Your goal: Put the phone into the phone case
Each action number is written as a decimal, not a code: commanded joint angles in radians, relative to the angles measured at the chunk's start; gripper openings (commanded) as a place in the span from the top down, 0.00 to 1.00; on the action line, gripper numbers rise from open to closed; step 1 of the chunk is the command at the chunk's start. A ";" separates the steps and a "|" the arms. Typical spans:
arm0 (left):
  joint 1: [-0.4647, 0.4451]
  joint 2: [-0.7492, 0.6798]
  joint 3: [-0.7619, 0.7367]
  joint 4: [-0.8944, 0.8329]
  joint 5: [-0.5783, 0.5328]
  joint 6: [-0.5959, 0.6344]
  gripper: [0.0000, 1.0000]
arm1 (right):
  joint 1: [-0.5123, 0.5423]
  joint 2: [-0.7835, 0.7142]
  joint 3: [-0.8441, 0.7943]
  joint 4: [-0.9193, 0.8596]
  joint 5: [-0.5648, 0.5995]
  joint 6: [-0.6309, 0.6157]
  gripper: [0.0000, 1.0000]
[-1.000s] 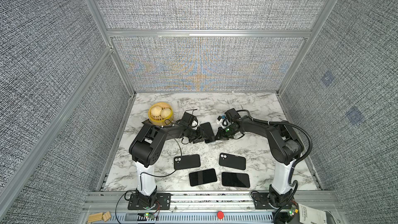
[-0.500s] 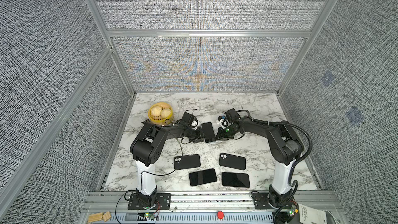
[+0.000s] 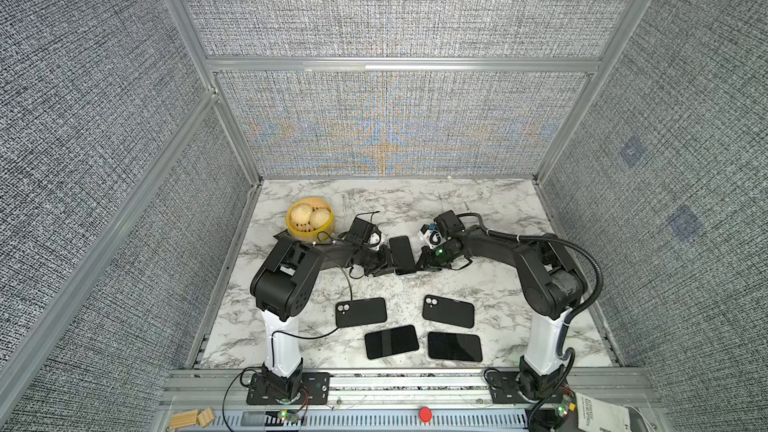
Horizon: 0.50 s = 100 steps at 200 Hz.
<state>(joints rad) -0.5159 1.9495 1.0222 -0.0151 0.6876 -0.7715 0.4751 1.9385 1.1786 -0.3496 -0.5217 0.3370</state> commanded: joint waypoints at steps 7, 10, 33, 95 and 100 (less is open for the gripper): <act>-0.009 0.014 -0.019 -0.056 -0.050 0.007 0.58 | 0.029 -0.002 0.001 -0.039 0.046 -0.021 0.90; -0.009 0.013 -0.020 -0.056 -0.050 0.007 0.58 | 0.031 -0.003 0.005 -0.046 0.054 -0.024 0.90; -0.009 0.008 -0.025 -0.057 -0.053 0.007 0.58 | 0.043 -0.029 0.042 -0.112 0.119 -0.041 0.89; -0.003 -0.024 -0.040 -0.063 -0.070 0.018 0.56 | 0.056 -0.070 0.075 -0.160 0.202 -0.055 0.77; -0.003 -0.026 -0.040 -0.063 -0.069 0.017 0.56 | 0.056 -0.066 0.075 -0.161 0.200 -0.054 0.77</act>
<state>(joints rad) -0.5217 1.9270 0.9928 0.0067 0.6830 -0.7677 0.5293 1.8606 1.2476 -0.4725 -0.3470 0.2981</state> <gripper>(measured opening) 0.438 0.217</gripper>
